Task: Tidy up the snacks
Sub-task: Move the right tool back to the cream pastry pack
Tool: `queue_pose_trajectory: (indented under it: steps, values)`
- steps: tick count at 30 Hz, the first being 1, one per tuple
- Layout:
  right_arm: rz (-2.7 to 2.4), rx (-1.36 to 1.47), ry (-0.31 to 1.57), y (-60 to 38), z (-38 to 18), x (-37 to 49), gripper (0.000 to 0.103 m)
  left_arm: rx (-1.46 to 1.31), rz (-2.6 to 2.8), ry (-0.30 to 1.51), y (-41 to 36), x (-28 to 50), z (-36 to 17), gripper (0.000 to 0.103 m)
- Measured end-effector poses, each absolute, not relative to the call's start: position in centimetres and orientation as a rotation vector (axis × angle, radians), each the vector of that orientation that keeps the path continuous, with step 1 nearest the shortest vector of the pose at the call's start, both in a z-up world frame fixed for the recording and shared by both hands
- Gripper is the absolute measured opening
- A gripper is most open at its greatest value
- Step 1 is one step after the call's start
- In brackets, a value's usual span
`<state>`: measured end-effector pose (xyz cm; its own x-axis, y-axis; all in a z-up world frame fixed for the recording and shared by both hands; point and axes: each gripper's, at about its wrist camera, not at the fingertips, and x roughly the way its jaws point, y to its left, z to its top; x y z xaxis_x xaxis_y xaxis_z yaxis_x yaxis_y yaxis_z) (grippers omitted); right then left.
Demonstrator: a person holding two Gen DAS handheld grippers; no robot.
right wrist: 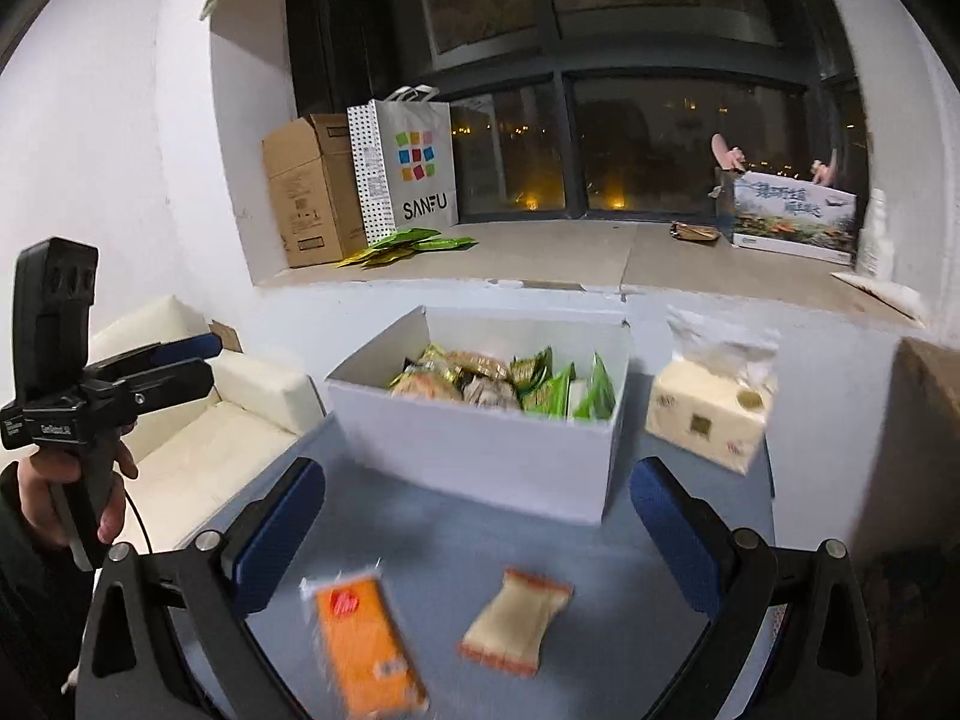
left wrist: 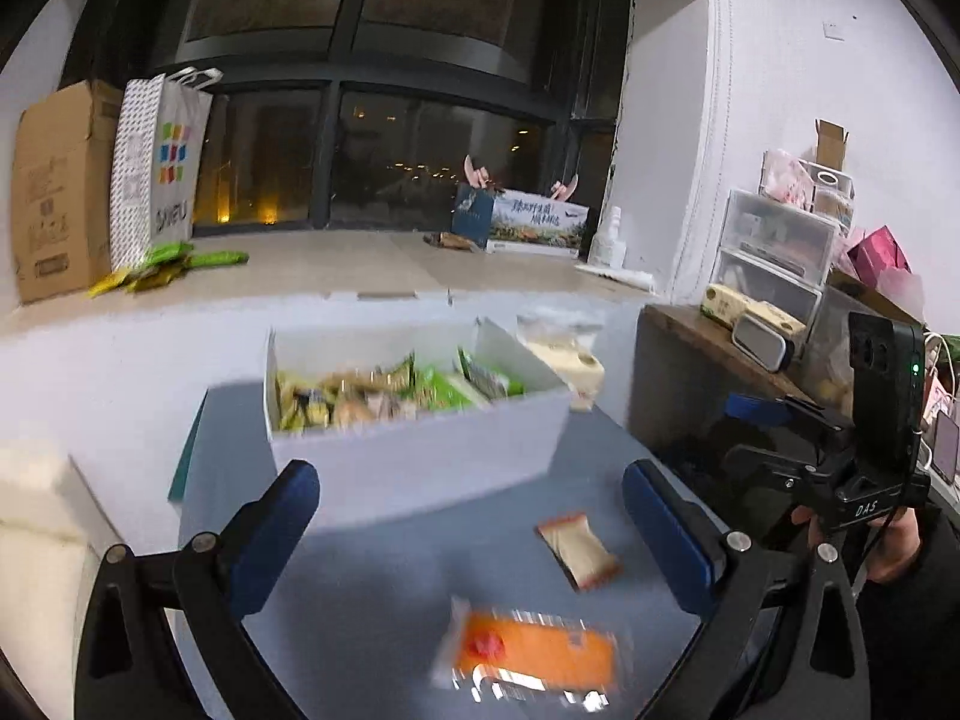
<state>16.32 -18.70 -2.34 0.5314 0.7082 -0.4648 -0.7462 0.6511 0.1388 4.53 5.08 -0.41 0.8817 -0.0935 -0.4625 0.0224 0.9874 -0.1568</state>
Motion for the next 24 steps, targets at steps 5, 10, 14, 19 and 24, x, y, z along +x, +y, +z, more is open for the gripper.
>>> queue_pose_trajectory:
  steps: [5,10,14,19,24]
  values:
    - [0.806,-0.130,0.511,-21.5,-4.8,12.3,0.103,-0.133,-0.034,0.499,2.9,0.1,-2.6,0.103]
    - [0.782,-0.121,0.565,-23.8,-8.2,10.0,0.103,-0.136,-0.043,0.526,2.3,-1.4,-3.7,0.103]
    - [0.779,-0.138,0.622,-23.7,-10.3,10.3,0.103,-0.156,-0.035,0.526,2.3,-0.9,-3.7,0.103]
    - [0.801,-0.150,0.680,-22.0,-11.3,11.9,0.103,-0.147,-0.036,0.535,1.9,-0.6,-3.9,0.103]
    - [0.780,-0.211,0.766,-18.2,-12.6,14.8,0.103,-0.137,-0.039,0.550,1.9,-0.5,-4.3,0.103]
